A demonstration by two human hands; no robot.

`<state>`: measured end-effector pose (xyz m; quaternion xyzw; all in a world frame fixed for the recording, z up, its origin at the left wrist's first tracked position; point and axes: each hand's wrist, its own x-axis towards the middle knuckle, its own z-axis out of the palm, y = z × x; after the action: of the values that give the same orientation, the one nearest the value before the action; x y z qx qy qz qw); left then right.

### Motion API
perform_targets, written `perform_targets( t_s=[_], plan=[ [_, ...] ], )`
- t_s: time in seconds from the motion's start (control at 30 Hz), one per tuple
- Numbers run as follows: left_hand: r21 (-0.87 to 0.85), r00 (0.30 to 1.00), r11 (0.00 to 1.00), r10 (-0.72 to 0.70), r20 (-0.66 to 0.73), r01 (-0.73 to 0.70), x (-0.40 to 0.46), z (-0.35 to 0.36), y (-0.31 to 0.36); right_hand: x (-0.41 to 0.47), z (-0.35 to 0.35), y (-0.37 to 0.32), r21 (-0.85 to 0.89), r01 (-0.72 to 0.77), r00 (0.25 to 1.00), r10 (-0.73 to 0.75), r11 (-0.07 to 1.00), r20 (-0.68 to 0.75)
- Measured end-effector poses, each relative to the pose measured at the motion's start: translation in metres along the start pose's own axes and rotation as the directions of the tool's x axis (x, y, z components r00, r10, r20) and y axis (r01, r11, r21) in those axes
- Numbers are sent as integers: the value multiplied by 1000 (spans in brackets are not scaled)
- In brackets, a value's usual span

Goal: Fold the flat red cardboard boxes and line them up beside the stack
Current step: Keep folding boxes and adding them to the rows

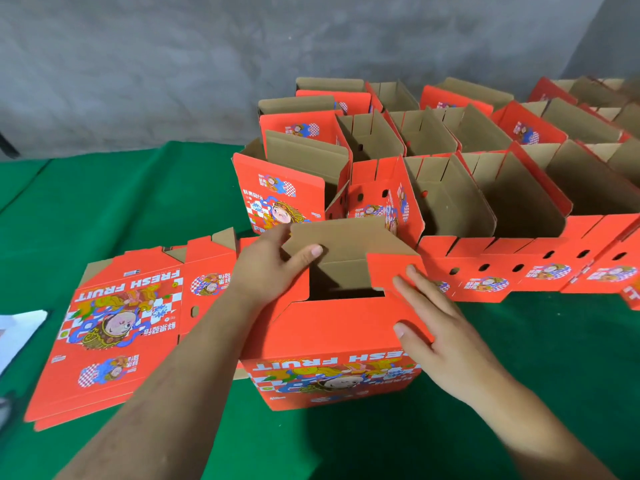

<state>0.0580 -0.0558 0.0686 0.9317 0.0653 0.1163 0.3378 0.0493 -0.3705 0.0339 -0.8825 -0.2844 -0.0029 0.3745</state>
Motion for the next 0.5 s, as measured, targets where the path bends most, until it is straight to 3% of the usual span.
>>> perform_targets(
  t_s=[0.07,0.13,0.2,0.27,0.37,0.5],
  plan=[
    [-27,968,969,248,29,-247,-9,-3,-4,-2,0,1,-37,-7,1000,7,999,8],
    [-143,939,944,317,130,-299,-18,-7,-3,-4,0,1,-30,-28,1000,28,999,4],
    [-138,927,937,341,154,-321,-23,-8,1,-5,-1,1,-17,-44,999,44,999,-4],
    [-72,935,949,315,163,-307,-28,-9,9,-5,-1,1,24,-77,997,77,997,5],
    [-37,954,991,137,266,-132,-30,-13,16,-3,-5,2,89,-91,995,87,992,52],
    [103,895,986,72,440,-130,-24,-19,11,3,-14,2,193,-97,992,80,976,92]
  ],
)
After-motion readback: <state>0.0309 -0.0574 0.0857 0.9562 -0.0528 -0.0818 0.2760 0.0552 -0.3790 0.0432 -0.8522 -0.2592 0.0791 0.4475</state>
